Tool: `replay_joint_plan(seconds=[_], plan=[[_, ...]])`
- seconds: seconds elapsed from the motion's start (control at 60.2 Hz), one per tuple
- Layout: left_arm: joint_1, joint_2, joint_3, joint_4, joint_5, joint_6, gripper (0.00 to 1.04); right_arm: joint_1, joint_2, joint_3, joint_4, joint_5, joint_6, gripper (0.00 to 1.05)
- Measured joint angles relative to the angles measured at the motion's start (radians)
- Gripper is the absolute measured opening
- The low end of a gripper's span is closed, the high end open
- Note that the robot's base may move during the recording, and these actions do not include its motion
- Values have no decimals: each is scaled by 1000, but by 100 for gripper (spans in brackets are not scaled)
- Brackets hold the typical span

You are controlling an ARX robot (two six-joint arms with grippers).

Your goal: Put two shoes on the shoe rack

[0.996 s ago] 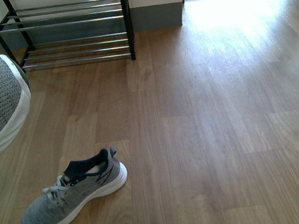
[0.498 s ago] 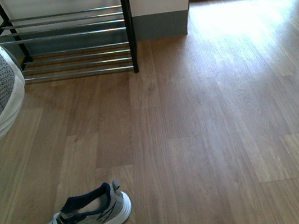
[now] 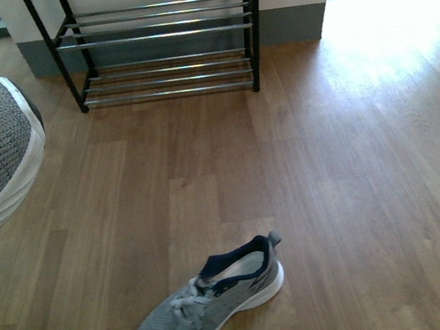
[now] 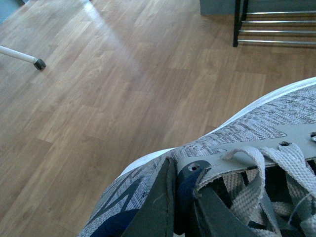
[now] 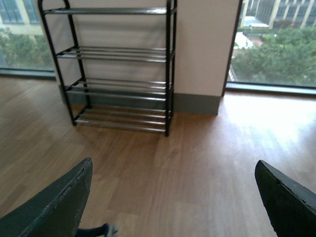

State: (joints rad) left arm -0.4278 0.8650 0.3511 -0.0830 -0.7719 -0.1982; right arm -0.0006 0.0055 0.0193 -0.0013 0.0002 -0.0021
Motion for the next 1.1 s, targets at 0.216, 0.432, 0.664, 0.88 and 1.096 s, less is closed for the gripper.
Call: replay_joint_plan(seconds=[0.216, 0.432, 0.664, 0.88, 1.096], plan=[[1, -2, 0, 0, -11, 0, 2, 0, -2, 0, 0, -6, 0, 95], [3, -2, 0, 0, -14, 0, 2, 0, -2, 0, 0, -5, 0, 95], [2, -2, 0, 0, -6, 0, 2, 0, -2, 0, 0, -3, 0, 95], [2, -2, 0, 0, -6, 0, 2, 0, -2, 0, 0, -3, 0, 95], [2, 0, 0, 0, -5, 0, 2, 0, -2, 0, 0, -1, 0, 95]])
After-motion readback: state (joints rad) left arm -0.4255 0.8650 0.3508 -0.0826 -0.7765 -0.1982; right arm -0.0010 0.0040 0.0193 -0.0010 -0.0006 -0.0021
